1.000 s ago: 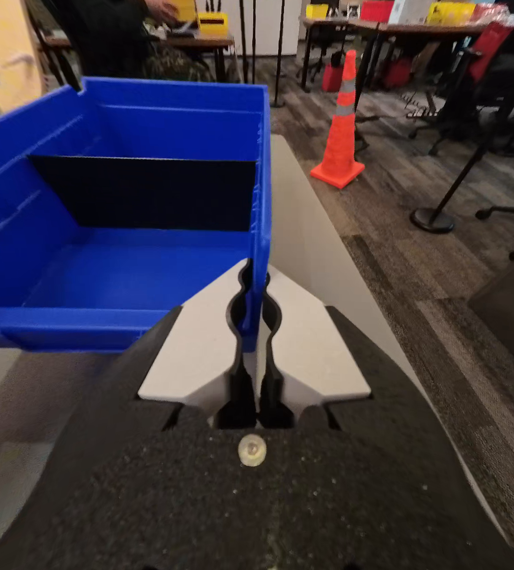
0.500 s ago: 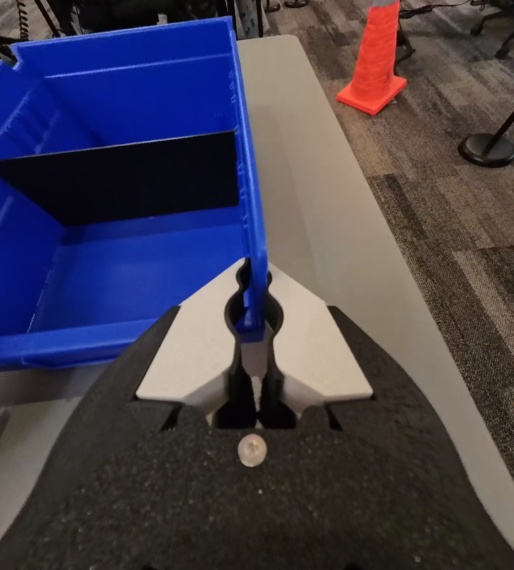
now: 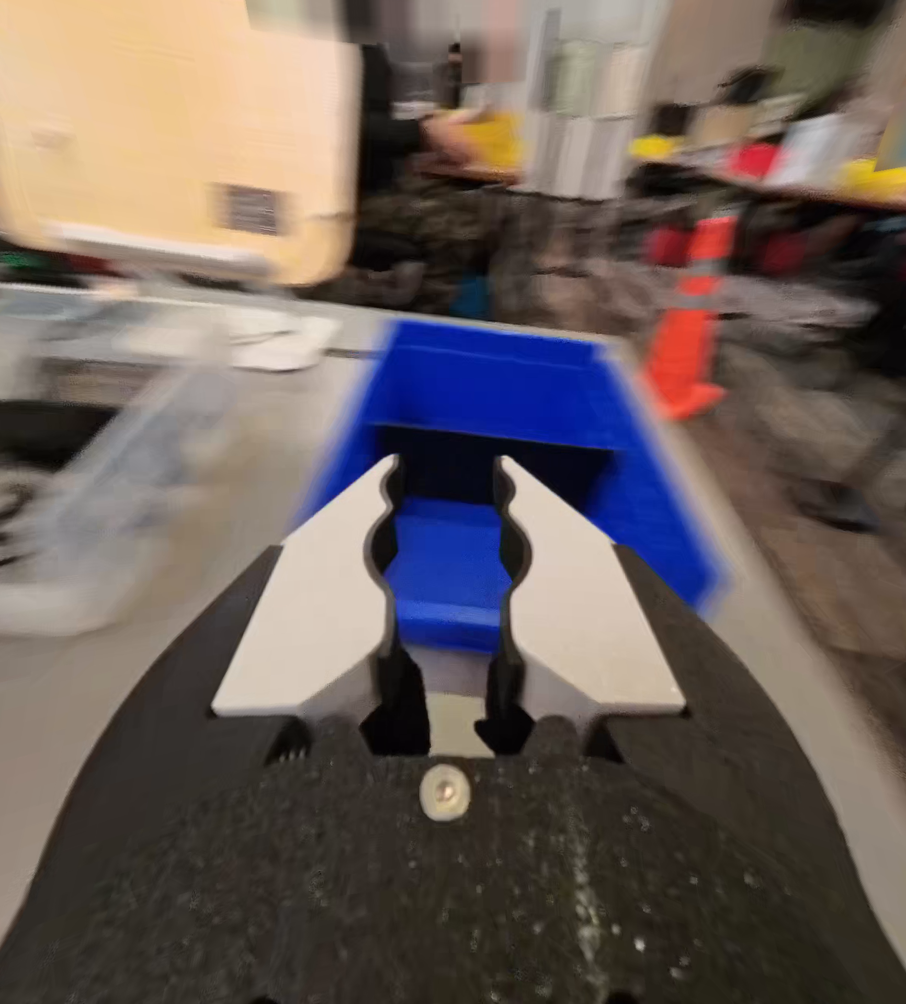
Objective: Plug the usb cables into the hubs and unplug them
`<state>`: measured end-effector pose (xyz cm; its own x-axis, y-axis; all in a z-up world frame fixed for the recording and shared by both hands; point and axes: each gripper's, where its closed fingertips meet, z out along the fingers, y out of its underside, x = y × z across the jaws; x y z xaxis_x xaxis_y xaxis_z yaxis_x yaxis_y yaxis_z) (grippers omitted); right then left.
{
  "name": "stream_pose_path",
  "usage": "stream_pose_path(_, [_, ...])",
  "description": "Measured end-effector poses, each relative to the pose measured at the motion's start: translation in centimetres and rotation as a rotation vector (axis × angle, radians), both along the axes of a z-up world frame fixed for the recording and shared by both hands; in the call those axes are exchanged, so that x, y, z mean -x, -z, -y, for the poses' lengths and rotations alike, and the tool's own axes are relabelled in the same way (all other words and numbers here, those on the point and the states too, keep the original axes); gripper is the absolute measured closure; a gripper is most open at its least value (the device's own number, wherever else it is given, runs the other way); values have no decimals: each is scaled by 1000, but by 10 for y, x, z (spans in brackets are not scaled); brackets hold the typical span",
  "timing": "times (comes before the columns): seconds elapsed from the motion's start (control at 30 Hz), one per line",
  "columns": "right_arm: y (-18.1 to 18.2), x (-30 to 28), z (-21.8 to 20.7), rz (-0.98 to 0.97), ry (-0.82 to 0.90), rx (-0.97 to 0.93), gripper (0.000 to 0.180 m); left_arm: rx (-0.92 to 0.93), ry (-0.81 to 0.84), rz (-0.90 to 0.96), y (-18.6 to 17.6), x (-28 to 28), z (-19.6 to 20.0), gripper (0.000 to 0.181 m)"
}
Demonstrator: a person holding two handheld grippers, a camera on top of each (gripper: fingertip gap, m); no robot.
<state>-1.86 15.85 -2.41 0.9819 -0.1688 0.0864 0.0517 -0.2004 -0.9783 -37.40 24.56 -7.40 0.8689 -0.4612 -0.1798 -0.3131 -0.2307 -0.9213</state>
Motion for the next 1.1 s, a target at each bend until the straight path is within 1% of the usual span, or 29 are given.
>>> stream_pose_path(0.03, [8,51,-10,-68,-153,43,147,44,-14,-45,16,3,-7,115])
stream_pose_path(0.07, [21,95,-17,-150,-275,99,144,68,-35,-65,27,6,-12,112])
stream_pose_path(0.13, [42,151,-32,-280,-384,136,140,74,-46,-66,39,5,-16,118])
stream_pose_path(0.2, [68,172,-46,-279,-370,211,126,118,-50,-75,51,5,-19,127])
stream_pose_path(0.23, [79,173,-54,-244,-327,234,125,142,-42,-57,56,4,-20,134])
stream_pose_path(0.3, [102,172,-63,-183,-246,295,125,159,-42,-9,57,6,-25,145])
stream_pose_path(0.33, [111,172,-67,-166,-210,318,129,169,-36,11,56,6,-26,150])
stream_pose_path(0.37, [117,170,-69,-147,-177,323,140,185,-27,34,56,7,-28,157])
stream_pose_path(0.43, [118,171,-75,-111,-153,292,159,224,-5,94,55,8,-32,171])
stream_pose_path(0.47, [118,174,-77,-104,-153,289,169,222,0,96,55,7,-34,170])
stream_pose_path(0.5, [118,177,-78,-95,-139,291,175,210,-2,67,55,8,-35,171])
stream_pose_path(0.57, [116,177,-80,-49,-80,268,175,202,-13,29,55,10,-36,172])
stream_pose_path(0.67, [107,188,-81,-93,-54,202,175,220,-24,80,52,21,-39,175])
stream_pose_path(0.77, [91,215,-89,-118,-60,148,176,239,-50,126,46,49,-46,176])
stream_pose_path(0.9, [82,279,-112,-149,-136,147,176,184,-122,150,33,115,-62,177])
stream_pose_path(1.0, [86,337,-129,-136,-205,162,175,97,-149,86,19,173,-76,177])
stream_pose_path(1.1, [92,392,-142,-124,-245,174,175,67,-149,57,17,226,-87,177])
